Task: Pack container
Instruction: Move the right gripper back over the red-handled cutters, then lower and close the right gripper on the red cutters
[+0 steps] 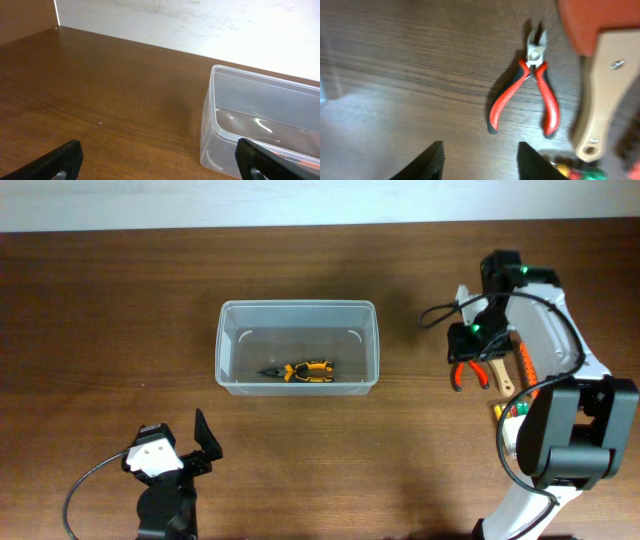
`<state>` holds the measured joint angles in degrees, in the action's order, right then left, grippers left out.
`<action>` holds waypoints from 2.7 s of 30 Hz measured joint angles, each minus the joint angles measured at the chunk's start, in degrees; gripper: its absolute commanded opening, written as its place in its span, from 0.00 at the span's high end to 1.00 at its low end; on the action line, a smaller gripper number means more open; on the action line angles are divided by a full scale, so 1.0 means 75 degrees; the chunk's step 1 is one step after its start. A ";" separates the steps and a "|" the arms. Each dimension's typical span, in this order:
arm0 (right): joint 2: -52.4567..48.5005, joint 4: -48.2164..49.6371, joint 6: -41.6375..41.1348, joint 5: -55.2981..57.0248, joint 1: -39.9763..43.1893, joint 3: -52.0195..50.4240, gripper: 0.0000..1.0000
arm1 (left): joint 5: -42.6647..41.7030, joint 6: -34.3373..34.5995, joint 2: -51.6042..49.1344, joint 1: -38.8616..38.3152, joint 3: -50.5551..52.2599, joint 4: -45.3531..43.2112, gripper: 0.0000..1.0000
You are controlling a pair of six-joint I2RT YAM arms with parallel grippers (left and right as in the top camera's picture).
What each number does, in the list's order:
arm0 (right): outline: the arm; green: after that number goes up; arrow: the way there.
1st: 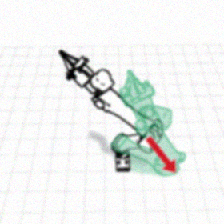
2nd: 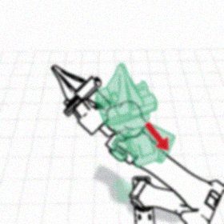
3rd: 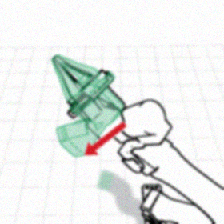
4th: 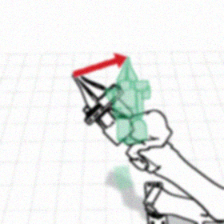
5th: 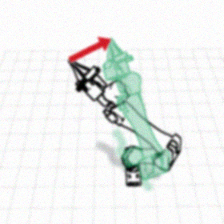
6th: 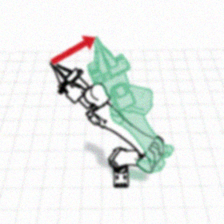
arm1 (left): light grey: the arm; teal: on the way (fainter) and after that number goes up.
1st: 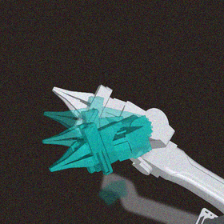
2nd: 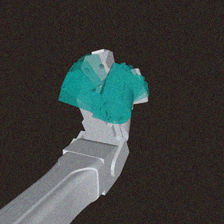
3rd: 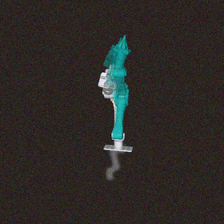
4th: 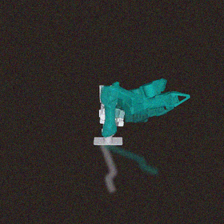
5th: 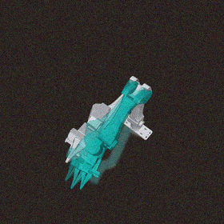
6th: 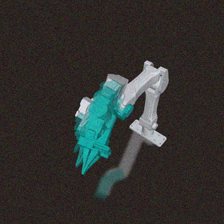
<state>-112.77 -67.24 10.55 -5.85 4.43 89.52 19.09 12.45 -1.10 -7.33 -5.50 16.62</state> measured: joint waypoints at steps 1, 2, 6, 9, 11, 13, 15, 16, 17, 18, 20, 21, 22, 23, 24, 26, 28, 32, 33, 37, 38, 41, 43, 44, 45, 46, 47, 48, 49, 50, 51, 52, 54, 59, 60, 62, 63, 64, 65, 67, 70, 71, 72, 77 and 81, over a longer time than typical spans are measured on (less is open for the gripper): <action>0.0000 0.0154 -0.0050 0.0000 0.0000 -0.0230 0.56 | 0.0003 0.0000 0.0000 0.0000 0.0000 -0.0003 0.01; 0.0000 0.0283 -0.0114 0.0000 0.0000 -0.0370 0.56 | 0.0003 0.0000 0.0000 0.0000 0.0000 -0.0003 0.01; 0.0000 0.0851 -0.0353 -0.0003 0.0000 -0.0947 0.56 | 0.0003 0.0000 0.0000 0.0000 0.0000 0.0000 0.01; 0.0000 0.1090 -0.0481 0.0003 0.0000 -0.1262 0.55 | 0.0000 0.0000 0.0000 0.0000 0.0000 -0.0003 0.01; 0.0000 0.1247 -0.0562 0.0003 0.0000 -0.1416 0.52 | 0.0003 0.0000 0.0000 0.0000 0.0000 -0.0003 0.01; 0.0000 0.1355 -0.0612 0.0003 0.0000 -0.1489 0.44 | 0.0003 0.0000 0.0000 0.0000 0.0000 0.0000 0.01; 0.0000 0.1431 -0.0711 0.0003 0.0000 -0.1524 0.38 | 0.0000 0.0000 0.0000 0.0000 0.0000 0.0000 0.01; 0.0000 0.1460 -0.0729 0.0003 0.0000 -0.1527 0.37 | 0.0000 0.0000 0.0000 0.0000 0.0000 -0.0003 0.01; 0.0000 0.1478 -0.0764 0.0003 0.0000 -0.1533 0.35 | 0.0003 0.0000 0.0000 0.0000 0.0000 0.0000 0.01; 0.0000 0.1498 -0.0799 0.0003 0.0000 -0.1533 0.28 | 0.0003 0.0000 0.0000 0.0000 0.0000 -0.0003 0.01; 0.0000 0.1547 -0.0874 0.0000 0.0000 -0.1533 0.03 | 0.0003 0.0000 0.0000 0.0000 0.0000 0.0000 0.01; 0.0000 0.1571 -0.0892 0.0003 0.0000 -0.1533 0.01 | 0.0003 0.0000 0.0000 0.0000 0.0000 -0.0003 0.01; 0.0000 0.1580 -0.0863 0.0003 0.0000 -0.1533 0.01 | 0.0003 0.0000 0.0000 0.0000 0.0000 -0.0003 0.01; 0.0000 0.1582 -0.0857 0.0003 0.0000 -0.1533 0.01 | 0.0003 0.0000 0.0000 0.0000 0.0000 -0.0003 0.01; 0.0000 0.1582 -0.0851 0.0006 0.0000 -0.1539 0.02 | 0.0003 0.0000 0.0000 0.0000 0.0000 0.0000 0.01; 0.0000 0.1582 -0.0866 -0.0003 0.0000 -0.1539 0.02 | 0.0003 0.0000 0.0000 0.0000 0.0000 -0.0003 0.01; 0.0000 0.1582 -0.0860 -0.0087 0.0000 -0.1539 0.01 | 0.0003 0.0000 0.0000 0.0000 0.0000 -0.0003 0.01; 0.0000 0.1609 -0.0889 -0.0184 0.0000 -0.1539 0.29 | 0.0003 0.0000 0.0000 0.0000 0.0000 -0.0003 0.01; 0.0000 0.1614 -0.0886 -0.0207 0.0000 -0.1539 0.36 | 0.0003 0.0000 0.0000 0.0000 0.0000 -0.0003 0.01; 0.0000 0.1696 -0.1005 -0.0192 0.0000 -0.1539 0.55 | 0.0003 0.0000 0.0000 0.0000 0.0000 -0.0003 0.01; 0.0000 0.1714 -0.1096 -0.0134 0.0000 -0.1539 0.56 | 0.0003 0.0000 0.0000 0.0000 0.0000 -0.0003 0.01; 0.0000 0.1754 -0.1352 0.0140 0.0000 -0.1539 0.60 | 0.0003 0.0000 0.0000 0.0000 0.0000 -0.0003 0.01; 0.0000 0.1757 -0.1510 0.0361 0.0000 -0.1539 0.60 | 0.0003 0.0000 0.0000 0.0000 0.0000 -0.0003 0.01; 0.0000 0.1775 -0.1606 0.0487 0.0000 -0.1539 0.60 | 0.0003 0.0000 0.0000 0.0000 0.0000 -0.0003 0.01; 0.0000 0.1795 -0.1661 0.0580 0.0000 -0.1539 0.60 | 0.0003 0.0000 0.0000 0.0000 0.0000 0.0000 0.01; 0.0000 0.1830 -0.1737 0.0650 0.0000 -0.1539 0.60 | 0.0003 0.0000 0.0000 0.0000 0.0000 -0.0003 0.01; 0.0000 0.1862 -0.1786 0.0702 0.0000 -0.1539 0.60 | 0.0003 0.0000 0.0000 0.0000 0.0000 -0.0003 0.01; 0.0000 0.1915 -0.1833 0.0764 0.0000 -0.1539 0.60 | 0.0003 0.0000 0.0000 0.0000 0.0000 -0.0003 0.01; 0.0000 0.1953 -0.1856 0.0801 0.0000 -0.1539 0.60 | 0.0003 0.0000 0.0000 0.0000 0.0000 -0.0003 0.01; 0.0000 0.1988 -0.1883 0.0831 0.0000 -0.1539 0.60 | 0.0003 0.0000 0.0000 0.0000 0.0000 -0.0003 0.01; 0.0000 0.2008 -0.1912 0.0851 0.0000 -0.1539 0.60 | 0.0003 0.0000 0.0000 0.0000 0.0000 -0.0003 0.01; 0.0000 0.2017 -0.1932 0.0871 0.0000 -0.1539 0.60 | 0.0003 0.0000 0.0000 0.0000 0.0000 -0.0003 0.01; 0.0000 0.2037 -0.1976 0.0871 0.0000 -0.1539 0.61 | 0.0003 0.0000 0.0000 0.0000 0.0000 -0.0003 0.01; -0.0015 0.2101 -0.2098 0.0874 0.0000 -0.1539 0.62 | 0.0003 0.0000 0.0000 0.0000 0.0000 -0.0003 0.01; -0.0038 0.2151 -0.2124 0.0877 0.0000 -0.1539 0.65 | 0.0003 0.0000 0.0000 0.0000 0.0000 0.0000 0.01; -0.0105 0.2200 -0.2165 0.0898 0.0000 -0.1539 0.67 | 0.0003 0.0000 0.0000 0.0000 0.0000 0.0000 0.01; -0.0137 0.2206 -0.2183 0.0901 0.0000 -0.1539 0.67 | 0.0003 0.0000 0.0000 0.0000 0.0000 -0.0003 0.01; -0.0169 0.2209 -0.2194 0.0903 0.0000 -0.1539 0.67 | 0.0003 0.0000 0.0000 0.0000 0.0000 -0.0003 0.01; -0.0189 0.2209 -0.2206 0.0915 0.0000 -0.1539 0.67 | 0.0003 0.0000 0.0000 0.0000 0.0000 -0.0003 0.01; -0.0195 0.2209 -0.2206 0.0924 0.0000 -0.1539 0.67 | 0.0003 0.0000 0.0000 0.0000 0.0000 -0.0003 0.01; -0.0195 0.2261 -0.2212 0.0924 0.0000 -0.1547 0.71 | 0.0003 0.0000 0.0000 0.0000 0.0000 -0.0003 0.01; -0.0195 0.2320 -0.2215 0.0924 0.0000 -0.1571 0.72 | 0.0003 0.0000 0.0000 0.0000 0.0000 -0.0003 0.01; -0.0195 0.2369 -0.2244 0.0927 0.0000 -0.1597 0.73 | 0.0003 0.0000 0.0000 0.0000 0.0000 0.0000 0.01; -0.0201 0.2655 -0.2366 0.0924 0.0000 -0.1897 0.74 | 0.0003 0.0000 0.0000 0.0000 0.0000 -0.0003 0.01; -0.0198 0.2795 -0.2398 0.0924 0.0000 -0.2034 0.76 | 0.0003 0.0000 0.0000 0.0000 0.0000 -0.0003 0.01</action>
<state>-114.26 -46.28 -7.44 1.08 4.43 74.26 19.11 12.45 -1.10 -7.33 -5.50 16.60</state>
